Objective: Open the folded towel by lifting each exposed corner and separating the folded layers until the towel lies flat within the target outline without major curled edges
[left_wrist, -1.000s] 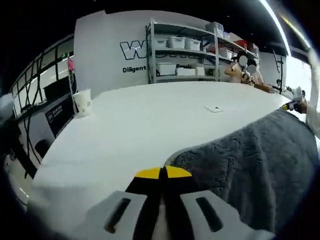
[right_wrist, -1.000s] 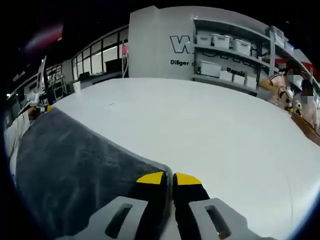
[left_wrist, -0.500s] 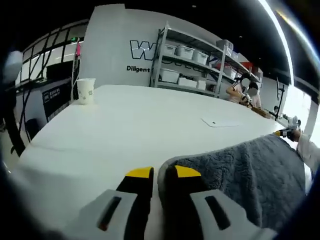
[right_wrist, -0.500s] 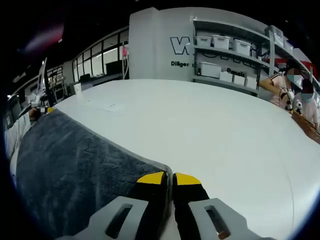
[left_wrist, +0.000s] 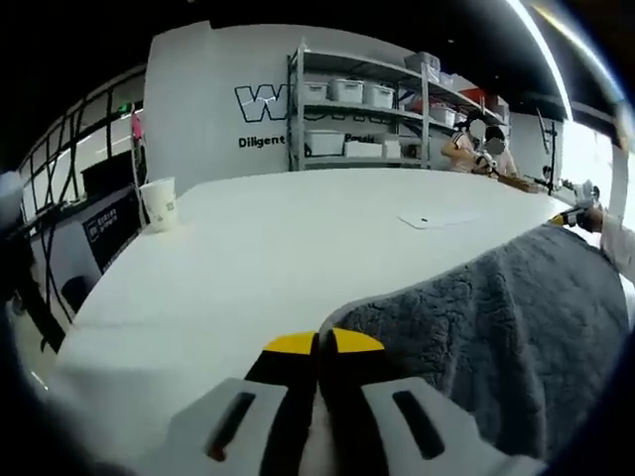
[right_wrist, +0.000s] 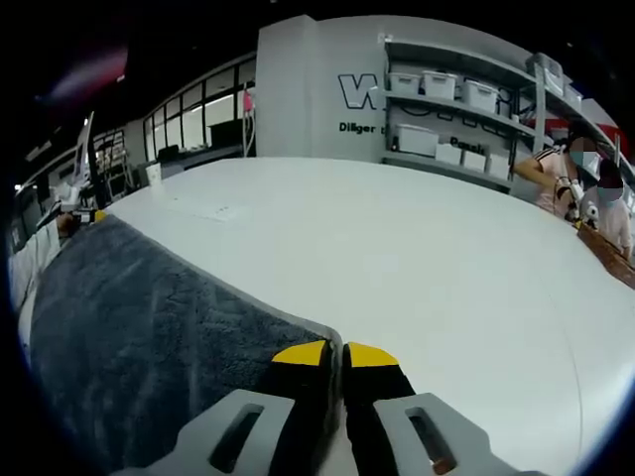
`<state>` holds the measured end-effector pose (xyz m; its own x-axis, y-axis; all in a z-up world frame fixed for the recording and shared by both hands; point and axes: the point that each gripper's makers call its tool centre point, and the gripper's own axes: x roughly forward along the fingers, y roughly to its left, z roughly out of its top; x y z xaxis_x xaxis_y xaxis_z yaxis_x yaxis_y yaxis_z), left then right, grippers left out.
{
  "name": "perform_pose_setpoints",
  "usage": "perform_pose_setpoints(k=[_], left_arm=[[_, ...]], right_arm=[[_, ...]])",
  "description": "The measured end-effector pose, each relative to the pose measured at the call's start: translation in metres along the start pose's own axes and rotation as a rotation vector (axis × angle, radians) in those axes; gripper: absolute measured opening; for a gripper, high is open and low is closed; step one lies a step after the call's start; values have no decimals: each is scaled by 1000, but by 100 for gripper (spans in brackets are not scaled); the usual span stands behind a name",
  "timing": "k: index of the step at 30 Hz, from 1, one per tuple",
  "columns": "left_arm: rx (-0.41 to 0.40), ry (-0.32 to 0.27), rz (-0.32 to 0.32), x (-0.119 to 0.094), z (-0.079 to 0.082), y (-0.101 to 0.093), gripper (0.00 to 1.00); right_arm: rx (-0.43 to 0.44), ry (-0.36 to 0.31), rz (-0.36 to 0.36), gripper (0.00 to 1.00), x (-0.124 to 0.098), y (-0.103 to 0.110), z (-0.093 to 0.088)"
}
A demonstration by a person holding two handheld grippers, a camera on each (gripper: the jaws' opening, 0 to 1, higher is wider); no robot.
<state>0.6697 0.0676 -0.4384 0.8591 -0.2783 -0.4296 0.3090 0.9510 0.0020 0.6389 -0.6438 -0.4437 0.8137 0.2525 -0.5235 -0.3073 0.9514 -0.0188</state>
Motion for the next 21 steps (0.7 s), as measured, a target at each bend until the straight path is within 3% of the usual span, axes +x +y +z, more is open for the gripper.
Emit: perform_pose_setpoints(k=[4, 7, 14, 18, 21], left_arm=[[32, 5, 13, 0, 0, 0, 0], [144, 18, 35, 0, 2, 0, 0], [176, 28, 63, 0, 2, 0, 0], [296, 48, 101, 0, 4, 3, 0], [290, 48, 106, 1, 3, 3, 0]], right_arm=[[5, -6, 0, 0, 0, 1, 0], [5, -7, 0, 0, -1, 2, 0], [-11, -3, -4, 0, -2, 3, 0], [-61, 3, -16, 0, 0, 0, 1], [-71, 4, -16, 0, 0, -2, 1]])
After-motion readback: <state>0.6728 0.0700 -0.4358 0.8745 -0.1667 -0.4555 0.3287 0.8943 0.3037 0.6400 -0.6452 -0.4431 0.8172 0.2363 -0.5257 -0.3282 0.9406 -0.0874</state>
